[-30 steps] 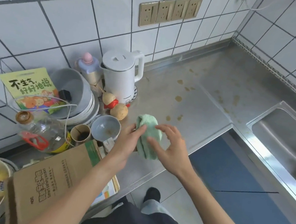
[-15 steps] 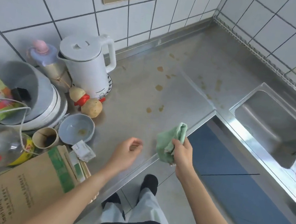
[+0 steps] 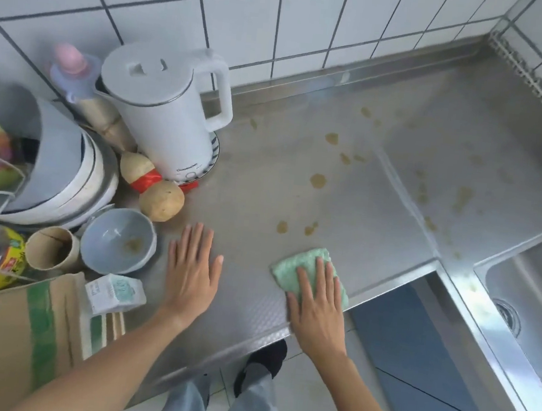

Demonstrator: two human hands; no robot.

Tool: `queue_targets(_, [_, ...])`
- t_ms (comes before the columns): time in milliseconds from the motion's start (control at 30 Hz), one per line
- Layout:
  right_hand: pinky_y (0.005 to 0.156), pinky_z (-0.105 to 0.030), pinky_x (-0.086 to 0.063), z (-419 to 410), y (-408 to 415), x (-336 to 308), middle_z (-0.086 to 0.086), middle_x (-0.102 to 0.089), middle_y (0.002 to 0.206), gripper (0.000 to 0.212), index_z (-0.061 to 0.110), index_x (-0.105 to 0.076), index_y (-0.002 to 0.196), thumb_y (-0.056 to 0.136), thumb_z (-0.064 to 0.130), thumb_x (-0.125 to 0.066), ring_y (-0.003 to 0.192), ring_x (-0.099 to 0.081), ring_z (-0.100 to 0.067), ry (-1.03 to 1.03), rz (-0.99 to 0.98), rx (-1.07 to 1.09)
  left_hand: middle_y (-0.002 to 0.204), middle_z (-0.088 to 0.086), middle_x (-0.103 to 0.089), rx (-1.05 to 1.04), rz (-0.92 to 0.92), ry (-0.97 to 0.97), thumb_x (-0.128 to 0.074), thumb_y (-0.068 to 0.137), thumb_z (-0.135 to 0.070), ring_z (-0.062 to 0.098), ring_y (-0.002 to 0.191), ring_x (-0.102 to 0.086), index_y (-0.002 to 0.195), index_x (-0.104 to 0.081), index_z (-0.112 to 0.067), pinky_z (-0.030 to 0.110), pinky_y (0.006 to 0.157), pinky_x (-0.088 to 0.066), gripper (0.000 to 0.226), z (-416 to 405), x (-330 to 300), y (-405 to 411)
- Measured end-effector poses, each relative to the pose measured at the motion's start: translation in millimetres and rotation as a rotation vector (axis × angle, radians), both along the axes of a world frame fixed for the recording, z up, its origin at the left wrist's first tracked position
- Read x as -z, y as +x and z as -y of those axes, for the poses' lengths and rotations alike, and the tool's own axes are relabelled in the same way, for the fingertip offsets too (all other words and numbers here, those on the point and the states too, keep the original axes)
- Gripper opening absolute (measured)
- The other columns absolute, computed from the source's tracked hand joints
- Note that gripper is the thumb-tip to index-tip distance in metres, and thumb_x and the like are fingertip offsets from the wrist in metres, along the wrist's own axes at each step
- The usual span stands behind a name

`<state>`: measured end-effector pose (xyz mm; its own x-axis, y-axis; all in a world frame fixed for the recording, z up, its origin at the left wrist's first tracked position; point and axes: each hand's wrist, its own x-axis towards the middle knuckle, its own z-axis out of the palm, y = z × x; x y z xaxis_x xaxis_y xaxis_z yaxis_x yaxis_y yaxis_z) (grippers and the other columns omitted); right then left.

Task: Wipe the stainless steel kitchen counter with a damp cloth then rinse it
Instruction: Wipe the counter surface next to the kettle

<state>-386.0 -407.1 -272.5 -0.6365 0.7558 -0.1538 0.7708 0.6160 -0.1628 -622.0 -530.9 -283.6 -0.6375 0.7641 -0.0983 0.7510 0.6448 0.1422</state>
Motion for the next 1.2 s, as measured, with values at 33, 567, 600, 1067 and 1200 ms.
queue_targets(33, [0.125,-0.054,-0.023,-10.5,-1.1,0.3,-0.022,-0.018,0.167,0.054,0.018,-0.040,0.154,0.106,0.041,-0.038,0.156,-0.012,-0.039,-0.003,0.000,0.032,0.168,0.012,-0.032,-0.010,-0.010,0.022,-0.032,0.105,-0.045,0.031,0.158,-0.025,0.158,-0.038,-0.010,0.054,0.128,-0.020,0.064,0.8,4.9,1.6])
queue_targets(567, [0.123,-0.055,-0.027,-89.1,3.6,4.1,-0.021,-0.022,0.166,0.051,0.016,-0.041,0.153,0.109,0.038,-0.031,0.157,-0.012,-0.036,0.010,-0.062,0.010,0.170,0.005,-0.028,-0.056,-0.090,0.136,-0.028,0.105,-0.050,0.022,0.162,-0.014,0.160,-0.034,-0.017,0.052,0.129,-0.020,0.064,0.2,30.1,4.0])
queue_targets(600, [0.122,-0.056,-0.027,-97.0,-9.9,3.2,-0.022,-0.023,0.165,0.051,0.016,-0.041,0.153,0.109,0.038,-0.029,0.156,-0.013,-0.038,0.000,-0.070,0.095,0.170,0.005,-0.028,-0.054,-0.079,0.148,-0.028,0.105,-0.050,0.022,0.162,-0.013,0.160,-0.034,-0.017,0.053,0.128,-0.021,0.064,1.7,29.8,4.3])
queue_targets(1067, [0.125,-0.053,-0.024,-26.5,2.5,11.5,-0.009,-0.011,0.171,0.050,0.029,-0.032,0.157,0.108,0.035,-0.040,0.158,-0.004,-0.029,-0.094,-0.085,-0.488,0.172,0.005,-0.021,-0.055,-0.070,0.087,-0.031,0.104,-0.047,0.023,0.163,-0.010,0.161,-0.032,-0.017,0.050,0.131,-0.014,0.064,1.9,24.6,2.8])
queue_targets(1200, [0.122,-0.059,-0.024,-61.7,-45.5,0.8,-0.016,-0.020,0.167,0.048,0.022,-0.043,0.153,0.107,0.033,-0.039,0.157,-0.011,-0.036,-0.099,-0.149,-0.100,0.172,0.006,-0.022,-0.041,-0.069,0.081,-0.029,0.105,-0.047,0.024,0.162,-0.011,0.161,-0.032,-0.016,0.051,0.131,-0.014,0.064,2.0,22.1,-0.9])
